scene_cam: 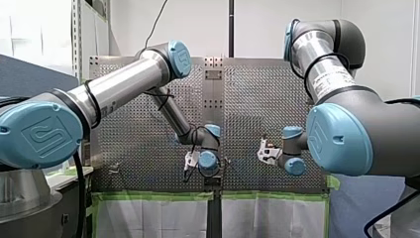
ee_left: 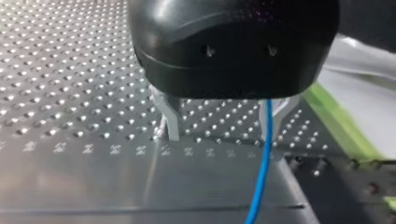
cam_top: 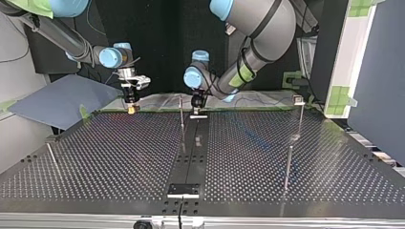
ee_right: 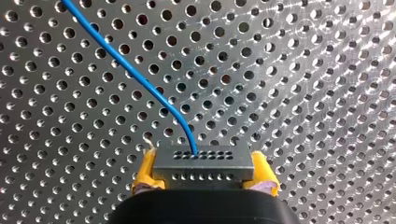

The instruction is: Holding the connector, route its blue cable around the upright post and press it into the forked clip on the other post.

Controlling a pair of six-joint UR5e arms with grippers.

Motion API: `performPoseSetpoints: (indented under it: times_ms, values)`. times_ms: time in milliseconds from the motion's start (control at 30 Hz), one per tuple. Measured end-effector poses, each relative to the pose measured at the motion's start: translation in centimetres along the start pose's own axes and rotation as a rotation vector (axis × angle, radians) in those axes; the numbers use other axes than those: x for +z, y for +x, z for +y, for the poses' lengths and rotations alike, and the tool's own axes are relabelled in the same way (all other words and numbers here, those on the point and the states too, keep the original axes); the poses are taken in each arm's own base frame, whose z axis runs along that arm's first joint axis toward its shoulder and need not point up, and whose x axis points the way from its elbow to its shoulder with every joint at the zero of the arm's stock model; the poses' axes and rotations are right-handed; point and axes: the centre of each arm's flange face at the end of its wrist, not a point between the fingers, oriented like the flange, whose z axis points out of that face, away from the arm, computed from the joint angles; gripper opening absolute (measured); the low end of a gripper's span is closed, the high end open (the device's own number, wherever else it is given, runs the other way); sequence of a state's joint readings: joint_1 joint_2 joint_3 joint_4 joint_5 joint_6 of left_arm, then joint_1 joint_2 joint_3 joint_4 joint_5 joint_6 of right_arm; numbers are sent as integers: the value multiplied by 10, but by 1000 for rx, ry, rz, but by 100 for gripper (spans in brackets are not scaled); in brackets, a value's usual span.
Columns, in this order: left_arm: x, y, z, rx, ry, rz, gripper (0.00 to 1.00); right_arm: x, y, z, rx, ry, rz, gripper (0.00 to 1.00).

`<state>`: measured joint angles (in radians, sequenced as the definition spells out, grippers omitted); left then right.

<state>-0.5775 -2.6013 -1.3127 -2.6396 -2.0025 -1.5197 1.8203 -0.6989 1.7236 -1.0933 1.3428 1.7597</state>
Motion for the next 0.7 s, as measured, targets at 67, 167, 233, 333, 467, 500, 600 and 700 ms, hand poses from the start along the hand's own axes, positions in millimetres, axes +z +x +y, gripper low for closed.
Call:
performPoseSetpoints:
  times_ms: [67, 167, 233, 333, 467, 500, 600, 700]
  values:
    - [-3, 1, -2, 10, 15, 14, 82, 0, 0, 0, 1, -1, -3, 0]
    - [-7, 3, -5, 24, 43, 38, 82, -1, -1, 0, 3, -1, -11, 0]
    - [-9, 3, -7, 32, 65, 55, 82, -2, -2, 0, 4, -1, -15, 0]
    - [-14, -1, -8, 41, 93, 74, 82, -2, -2, 0, 4, -2, -18, 0]
    - [-21, -13, -7, 43, 108, 83, 82, -2, -2, 0, 6, -3, -23, 0]
    - [-23, -16, -6, 42, 110, 82, 82, -2, -3, 0, 6, -3, -24, 0]
    - [-29, -26, -5, 39, 113, 76, 82, -3, -3, 0, 6, -3, -26, 0]
    - [-34, -29, -6, 39, 118, 80, 82, -3, -3, 0, 6, -3, -27, 0]
